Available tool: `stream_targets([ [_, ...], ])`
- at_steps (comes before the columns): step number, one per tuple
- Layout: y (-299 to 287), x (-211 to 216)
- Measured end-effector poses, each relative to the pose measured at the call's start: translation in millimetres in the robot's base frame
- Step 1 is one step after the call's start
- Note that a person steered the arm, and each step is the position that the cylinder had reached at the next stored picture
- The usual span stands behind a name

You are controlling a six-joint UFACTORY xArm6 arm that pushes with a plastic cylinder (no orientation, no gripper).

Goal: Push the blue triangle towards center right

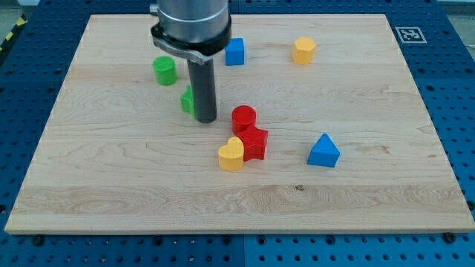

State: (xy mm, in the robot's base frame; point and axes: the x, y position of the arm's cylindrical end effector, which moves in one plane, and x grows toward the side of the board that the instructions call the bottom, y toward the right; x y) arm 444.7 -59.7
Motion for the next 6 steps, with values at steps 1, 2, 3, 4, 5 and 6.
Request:
stream_targets([
  [1,-18.0,-14.4],
  [2,-28.6,-34.1],
  [3,16.1,-31.6],
  [4,86.5,-28.5],
  [5,162.8,-23.9],
  [6,224.8,27.1],
])
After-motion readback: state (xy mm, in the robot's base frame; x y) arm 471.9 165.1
